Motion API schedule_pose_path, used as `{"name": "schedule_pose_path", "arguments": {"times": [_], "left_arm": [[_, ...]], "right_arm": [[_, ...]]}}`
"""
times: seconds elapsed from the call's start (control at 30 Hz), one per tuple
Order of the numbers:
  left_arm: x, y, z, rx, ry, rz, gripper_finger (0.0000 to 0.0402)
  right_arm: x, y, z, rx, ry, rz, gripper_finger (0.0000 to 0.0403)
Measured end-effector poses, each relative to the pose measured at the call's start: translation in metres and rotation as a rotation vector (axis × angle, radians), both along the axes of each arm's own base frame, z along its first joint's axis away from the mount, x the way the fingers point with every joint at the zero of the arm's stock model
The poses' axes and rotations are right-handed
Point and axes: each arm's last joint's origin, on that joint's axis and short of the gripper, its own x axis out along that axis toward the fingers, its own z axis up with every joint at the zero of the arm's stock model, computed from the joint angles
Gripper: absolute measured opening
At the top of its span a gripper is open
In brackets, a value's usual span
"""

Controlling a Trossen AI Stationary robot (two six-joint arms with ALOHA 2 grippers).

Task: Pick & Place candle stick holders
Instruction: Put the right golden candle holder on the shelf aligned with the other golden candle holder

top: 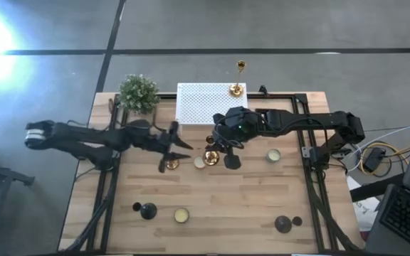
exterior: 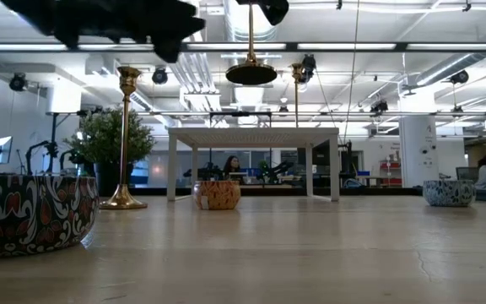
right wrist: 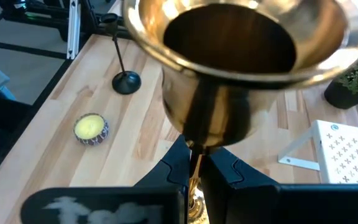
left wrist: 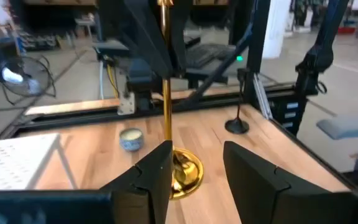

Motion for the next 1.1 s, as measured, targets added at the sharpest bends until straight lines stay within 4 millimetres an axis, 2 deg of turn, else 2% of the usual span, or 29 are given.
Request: {"name": "schedule_pose_path", "arguments": {"times": [0.1,0.2,0.4,0.93,1.03,1.1], "left_arm": [[0.020,-0.002,-0.002,0.001,0.045,-0.012,0.0149],[0.038,-0.002,0.005,0.002,0.035,-0.014,0.0149],[0.061,0.000,0.007,0.003,0.054,-0.013,0.0149],[0.066,0.000,0.018,0.025,-0.014,-0.015,0.0146],[0.066,0.000,0.018,0.025,-0.015,-0.014,0.0125],[0.066,0.000,0.018,0.026,-0.015,-0.007,0.0095]], "right_arm": [[0.000,0.000,0.000,0.002,0.005,-0.001,0.0013],[0.000,0.000,0.000,0.001,0.005,-0.001,0.0013],[0.000,0.000,0.000,0.003,0.005,-0.002,0.0013],[0.001,0.000,0.003,-0.007,-0.030,0.005,0.0013],[0.001,0.000,0.003,-0.007,-0.030,0.005,0.0013],[0.001,0.000,0.003,-0.007,-0.029,0.005,0.0013]]}}
